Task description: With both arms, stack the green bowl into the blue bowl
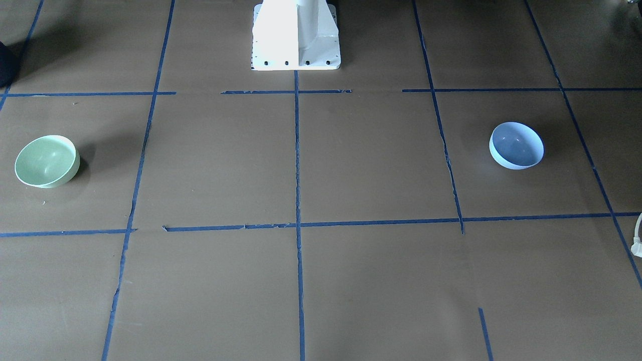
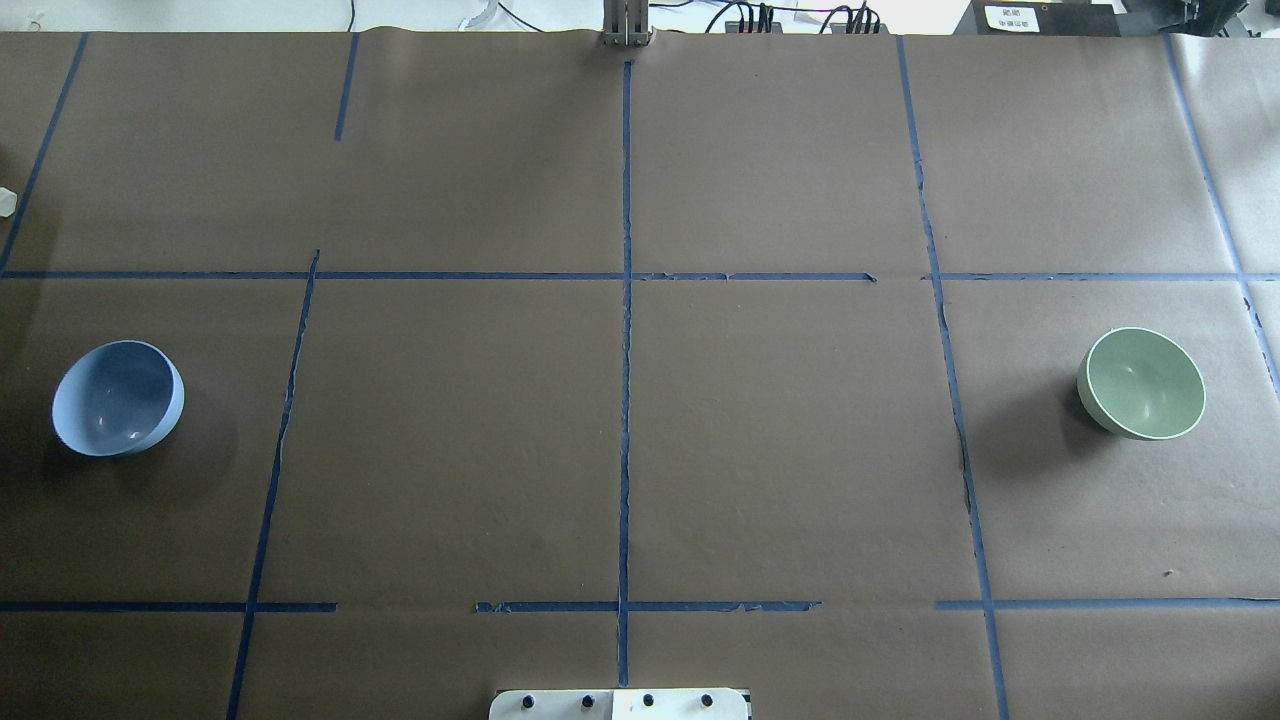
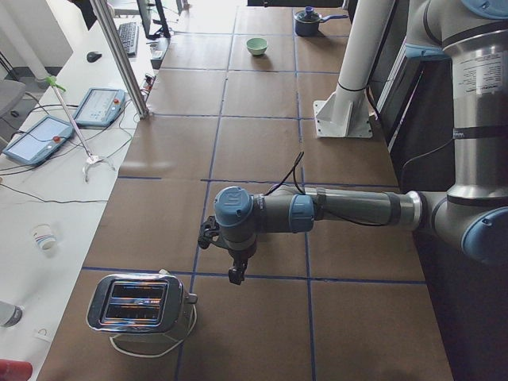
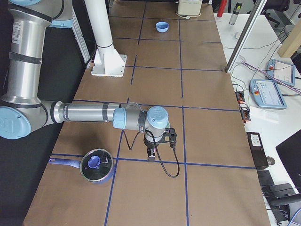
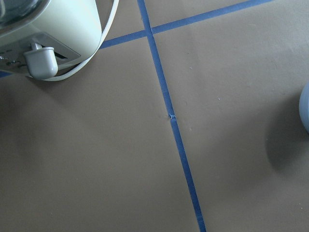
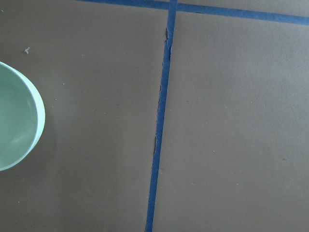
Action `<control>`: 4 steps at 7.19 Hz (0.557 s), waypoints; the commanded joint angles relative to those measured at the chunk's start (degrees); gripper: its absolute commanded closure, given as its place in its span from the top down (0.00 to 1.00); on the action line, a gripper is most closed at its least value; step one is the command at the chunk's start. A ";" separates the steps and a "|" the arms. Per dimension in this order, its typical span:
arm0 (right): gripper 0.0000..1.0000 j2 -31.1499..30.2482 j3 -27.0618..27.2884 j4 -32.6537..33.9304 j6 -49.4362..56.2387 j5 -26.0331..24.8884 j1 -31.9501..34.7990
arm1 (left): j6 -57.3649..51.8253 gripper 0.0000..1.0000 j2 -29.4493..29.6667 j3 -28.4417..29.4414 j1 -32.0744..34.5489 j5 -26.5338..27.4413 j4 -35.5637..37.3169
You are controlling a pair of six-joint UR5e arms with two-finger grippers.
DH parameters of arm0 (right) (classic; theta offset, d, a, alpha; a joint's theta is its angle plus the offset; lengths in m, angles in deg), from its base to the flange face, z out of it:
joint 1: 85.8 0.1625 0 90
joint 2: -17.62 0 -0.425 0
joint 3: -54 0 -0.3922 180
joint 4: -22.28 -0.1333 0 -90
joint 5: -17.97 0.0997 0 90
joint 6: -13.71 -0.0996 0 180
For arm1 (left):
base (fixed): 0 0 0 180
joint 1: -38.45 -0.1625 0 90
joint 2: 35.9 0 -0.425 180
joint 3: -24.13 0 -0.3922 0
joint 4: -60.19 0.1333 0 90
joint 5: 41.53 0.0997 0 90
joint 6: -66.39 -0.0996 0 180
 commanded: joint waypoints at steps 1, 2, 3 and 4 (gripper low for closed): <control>1.00 0.11 0.05 0.00 0.00 -0.04 0.00 | 0.00 1.00 0.09 -0.35 0.00 0.29 0.03; 1.00 0.20 0.14 0.00 0.00 -0.04 0.00 | 0.00 1.00 -0.09 -0.18 0.00 0.38 0.12; 1.00 0.29 0.40 0.00 0.00 -0.04 -0.09 | 0.08 1.00 -0.09 0.26 0.00 0.29 0.03; 1.00 2.29 1.19 -0.09 0.00 -0.13 -0.09 | 0.35 1.00 0.26 -0.26 0.00 0.03 -0.15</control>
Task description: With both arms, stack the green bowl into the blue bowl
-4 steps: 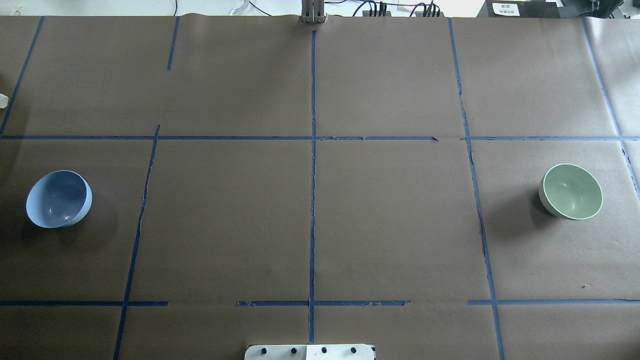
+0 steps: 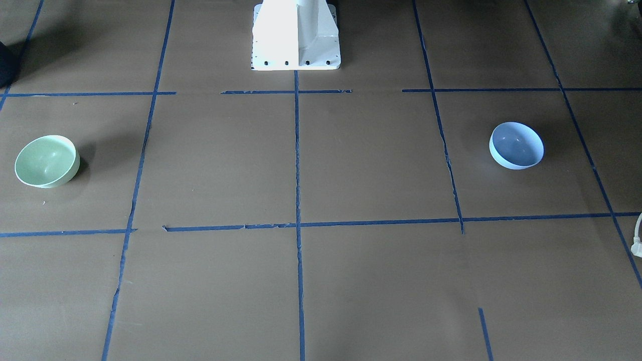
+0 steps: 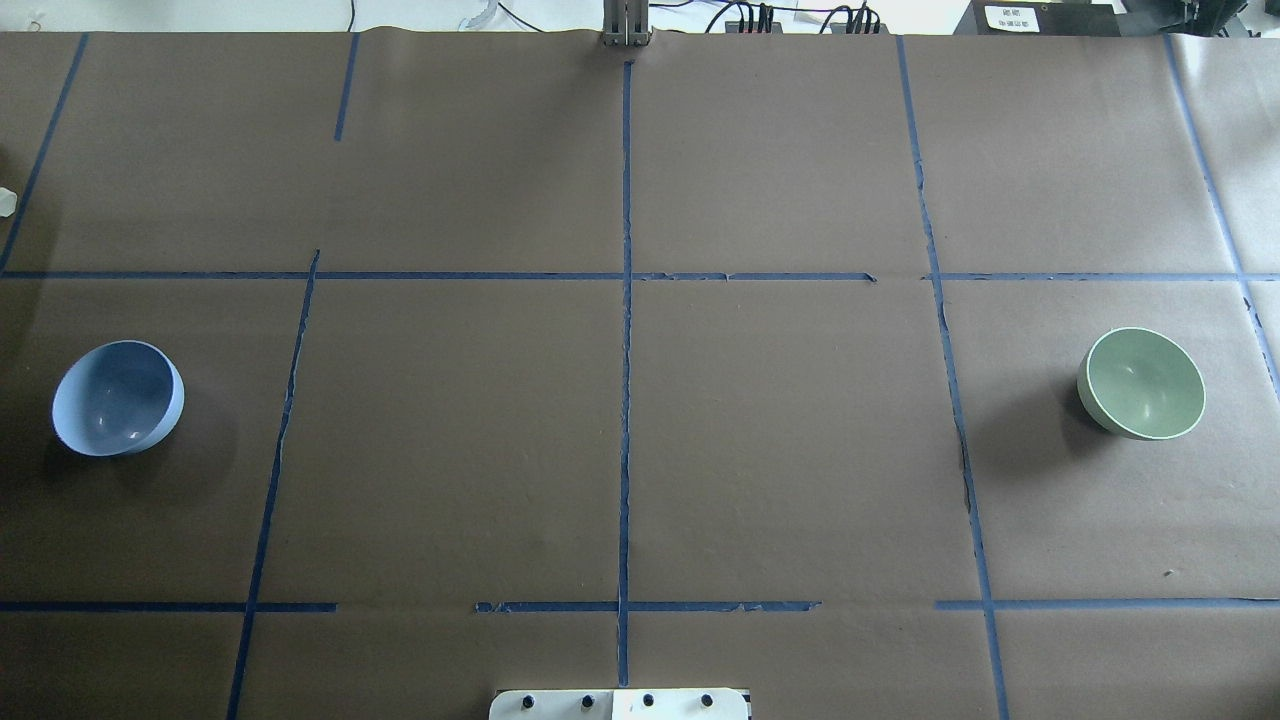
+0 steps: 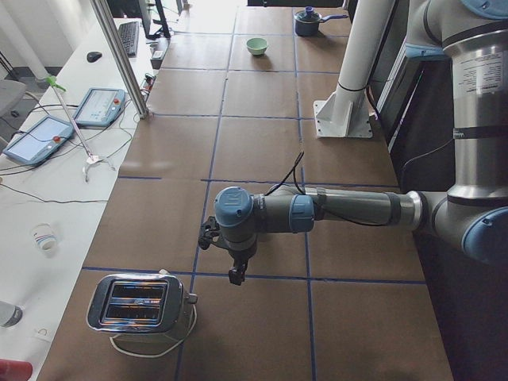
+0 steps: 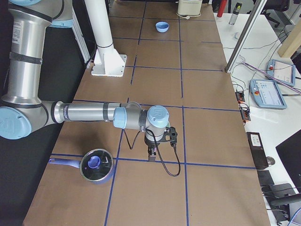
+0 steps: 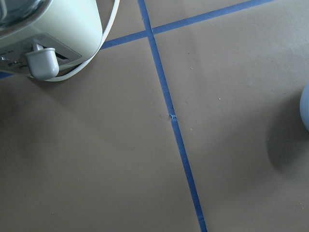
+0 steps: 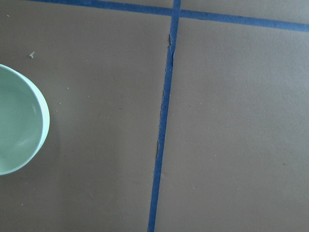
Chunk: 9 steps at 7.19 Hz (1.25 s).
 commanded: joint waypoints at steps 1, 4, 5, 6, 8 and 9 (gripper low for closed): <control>1.00 3.73 0.52 -0.06 -0.09 -0.33 -0.03 | 0.23 1.00 2.24 -0.05 0.00 -0.21 -0.33; 1.00 3.75 -1.05 -1.64 -0.26 -0.15 -0.47 | 9.13 1.00 5.42 0.74 0.00 -0.74 -4.87; 1.00 3.75 -2.55 -5.21 -0.35 -0.16 -0.73 | 12.06 1.00 4.64 0.83 -1.13 -0.65 -13.16; 1.00 3.23 -4.21 -10.91 -2.18 -0.16 -2.65 | 13.40 1.00 1.50 0.74 -5.32 -0.74 -16.55; 1.00 2.88 -5.90 -19.88 -13.74 -0.07 -5.82 | 33.33 1.00 -0.19 1.00 -14.37 0.05 -25.82; 1.00 2.87 -5.90 -20.80 -15.45 0.11 -6.36 | 45.63 1.00 -1.68 2.05 -18.68 2.14 -35.73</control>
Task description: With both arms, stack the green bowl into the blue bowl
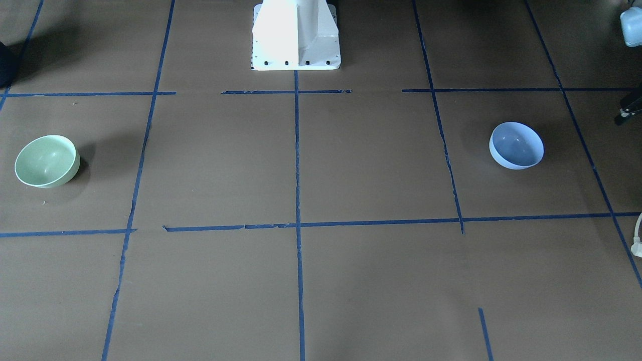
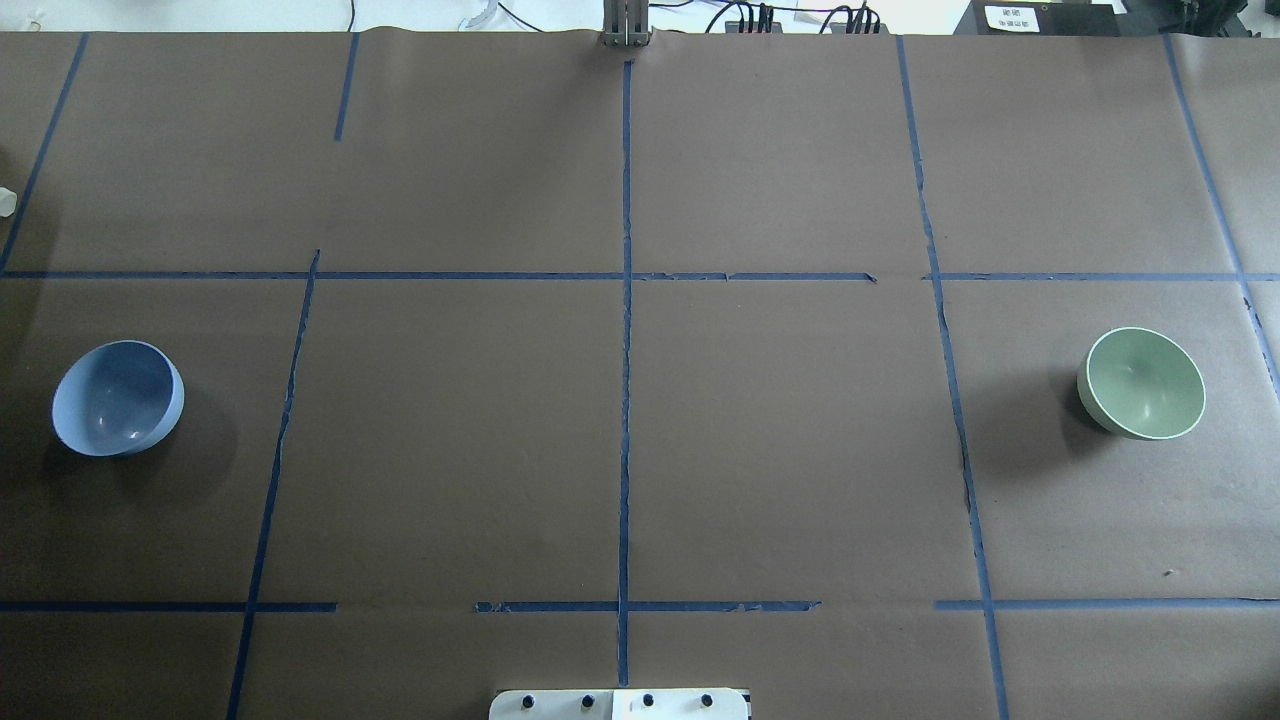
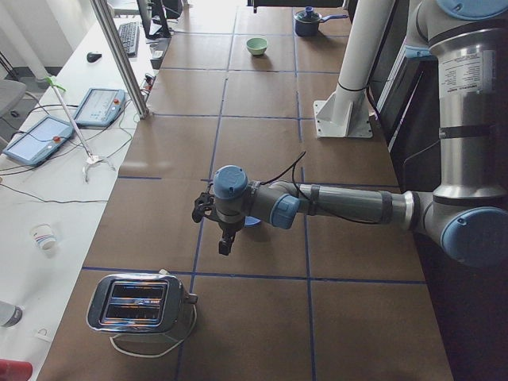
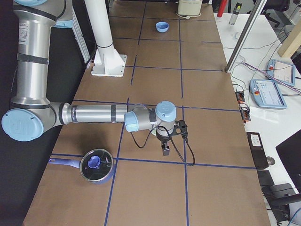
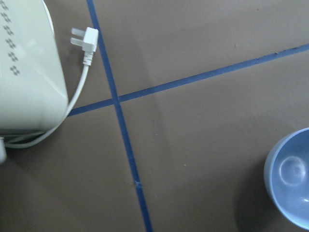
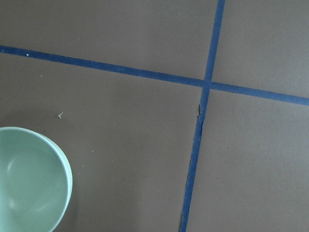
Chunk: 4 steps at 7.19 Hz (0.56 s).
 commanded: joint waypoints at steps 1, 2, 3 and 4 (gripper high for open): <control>1.00 -0.11 -0.33 -2.79 -3.75 0.16 -1.26 | 24.24 1.00 -2.18 1.83 -10.92 5.49 -16.74; 1.00 -0.11 -0.33 -2.79 -3.74 0.16 -1.26 | 32.79 1.00 -2.09 3.06 -17.41 11.88 -20.89; 1.00 -0.11 -0.33 -2.79 -3.74 0.16 -1.26 | 38.61 1.00 -1.48 3.59 -22.00 16.04 -22.32; 1.00 -0.20 -0.33 -2.88 -3.74 0.16 -1.26 | 39.54 1.00 -1.39 3.68 -23.44 16.25 -22.34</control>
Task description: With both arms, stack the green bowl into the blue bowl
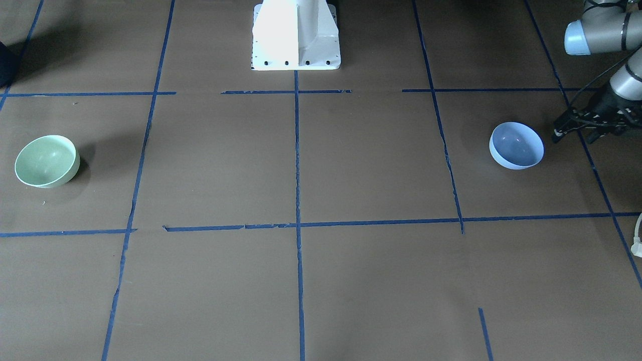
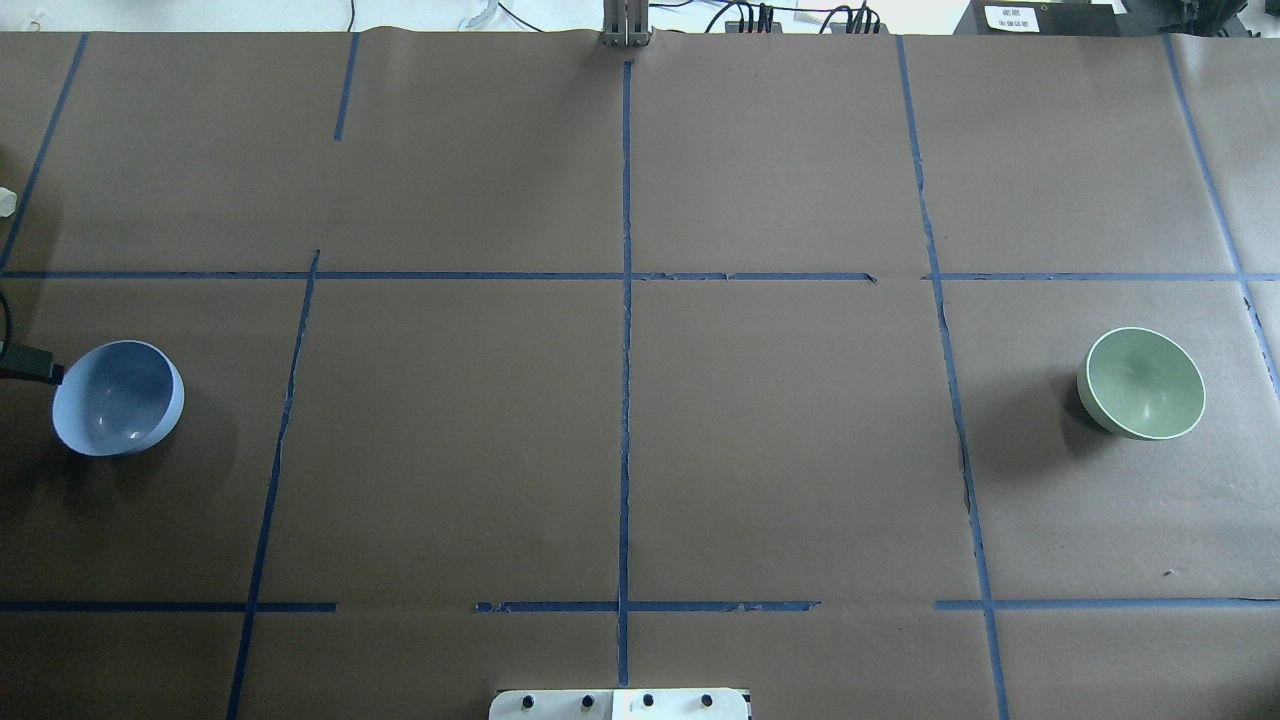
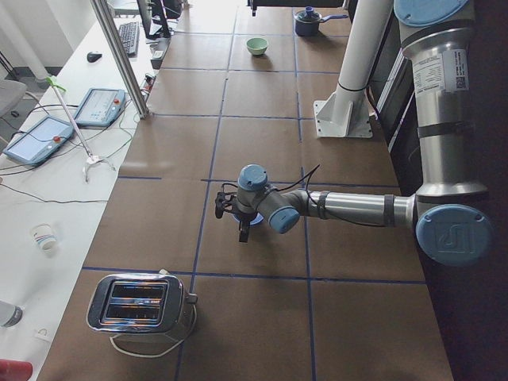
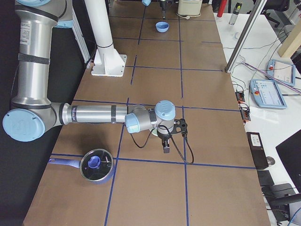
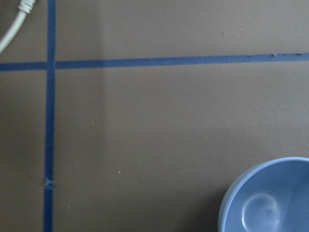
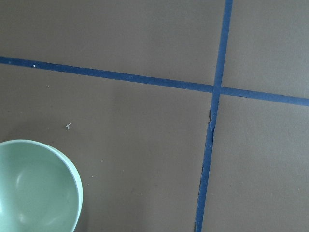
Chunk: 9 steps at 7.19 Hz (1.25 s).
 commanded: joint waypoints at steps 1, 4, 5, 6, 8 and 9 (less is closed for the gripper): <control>1.00 -0.07 -0.01 -0.10 -0.05 0.00 -0.04 | 4.15 0.83 0.32 1.12 -3.94 2.39 -1.43; 1.00 -0.07 -0.01 -0.10 -0.05 0.00 -0.04 | 3.80 0.00 0.58 0.78 -3.95 1.69 -1.52; 1.00 -0.07 -0.01 -0.01 -0.05 0.00 -0.04 | 3.89 0.00 0.67 0.25 -3.95 0.47 -1.35; 1.00 -0.07 -0.09 -0.01 -0.05 0.00 -0.04 | 4.41 0.00 2.06 -0.80 -3.86 -4.51 -0.91; 1.00 -0.07 -0.01 -0.01 -0.05 0.09 -0.04 | 10.26 0.00 10.19 -3.17 -3.77 -5.35 6.33; 1.00 -0.07 -0.01 -0.01 -0.14 0.09 -0.04 | 14.13 0.00 17.47 -3.88 -3.95 -4.82 12.57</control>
